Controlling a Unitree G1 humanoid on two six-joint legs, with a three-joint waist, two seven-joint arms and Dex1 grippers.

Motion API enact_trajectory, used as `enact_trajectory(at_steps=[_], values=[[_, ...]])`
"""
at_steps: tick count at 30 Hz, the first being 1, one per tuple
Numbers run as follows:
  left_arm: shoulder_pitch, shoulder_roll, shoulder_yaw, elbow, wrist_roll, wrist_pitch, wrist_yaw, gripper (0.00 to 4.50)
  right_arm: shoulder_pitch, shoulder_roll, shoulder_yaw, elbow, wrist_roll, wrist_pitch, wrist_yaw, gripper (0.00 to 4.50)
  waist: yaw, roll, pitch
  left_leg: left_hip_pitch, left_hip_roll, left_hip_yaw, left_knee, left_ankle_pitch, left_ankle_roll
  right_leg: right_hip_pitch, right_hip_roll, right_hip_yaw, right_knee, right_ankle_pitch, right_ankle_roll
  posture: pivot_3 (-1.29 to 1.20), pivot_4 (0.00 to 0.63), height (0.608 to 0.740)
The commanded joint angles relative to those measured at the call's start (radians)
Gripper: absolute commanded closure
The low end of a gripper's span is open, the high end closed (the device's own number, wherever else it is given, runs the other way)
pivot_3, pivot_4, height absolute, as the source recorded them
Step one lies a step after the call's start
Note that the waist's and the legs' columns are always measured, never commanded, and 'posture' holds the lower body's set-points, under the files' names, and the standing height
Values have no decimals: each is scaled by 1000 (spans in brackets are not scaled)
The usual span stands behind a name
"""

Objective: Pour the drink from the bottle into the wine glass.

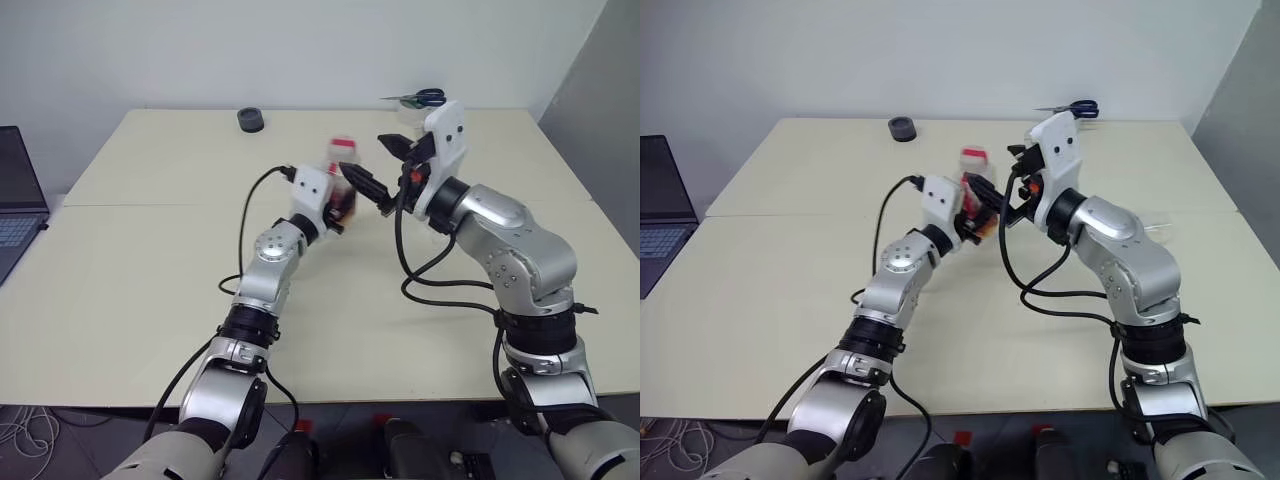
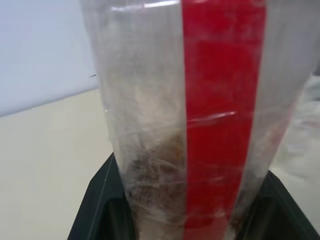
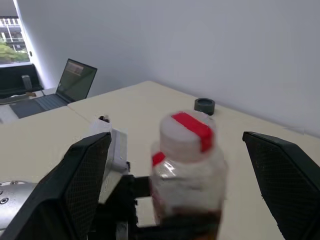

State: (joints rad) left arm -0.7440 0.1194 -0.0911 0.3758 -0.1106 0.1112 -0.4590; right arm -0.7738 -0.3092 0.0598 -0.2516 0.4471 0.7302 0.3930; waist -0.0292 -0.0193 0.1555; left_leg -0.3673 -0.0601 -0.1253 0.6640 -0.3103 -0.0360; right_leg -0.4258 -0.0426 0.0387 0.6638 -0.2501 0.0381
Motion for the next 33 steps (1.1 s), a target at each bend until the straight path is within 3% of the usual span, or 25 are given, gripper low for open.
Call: enact_trajectory(at_steps=[1,10,16,20,33], values=[[23,18,-19,-129,-42,58,-82,2709,-11,-23,-26,-34,3,-8,23,0,-4,0,0,0,0,0,0,0,0,0,0,0,0,0,0,0,150,740],[93,67,-40,-293,-125,193,-240,2709,20,-107,-76,-106,92,66,99,0,0,0,0,0,0,0,0,0,0,0,0,0,0,0,0,0,150,740],[67,94,-38,-297,-160,225,-317,2709,12,-167,-180,-146,250,197,141,0,1,0,0,0,0,0,0,0,0,1,0,0,0,0,0,0,150,740],[55,105,-48,-291,-168,219,-367,2709,1,-221,-173,-154,271,220,165,0,0,0,0,0,0,0,0,0,0,1,1,0,0,0,0,0,150,740],[29,72,-62,-272,-169,206,-403,2709,7,-172,-142,-212,291,230,90,0,0,0,0,0,1,0,0,0,0,1,1,0,0,0,0,0,150,740]])
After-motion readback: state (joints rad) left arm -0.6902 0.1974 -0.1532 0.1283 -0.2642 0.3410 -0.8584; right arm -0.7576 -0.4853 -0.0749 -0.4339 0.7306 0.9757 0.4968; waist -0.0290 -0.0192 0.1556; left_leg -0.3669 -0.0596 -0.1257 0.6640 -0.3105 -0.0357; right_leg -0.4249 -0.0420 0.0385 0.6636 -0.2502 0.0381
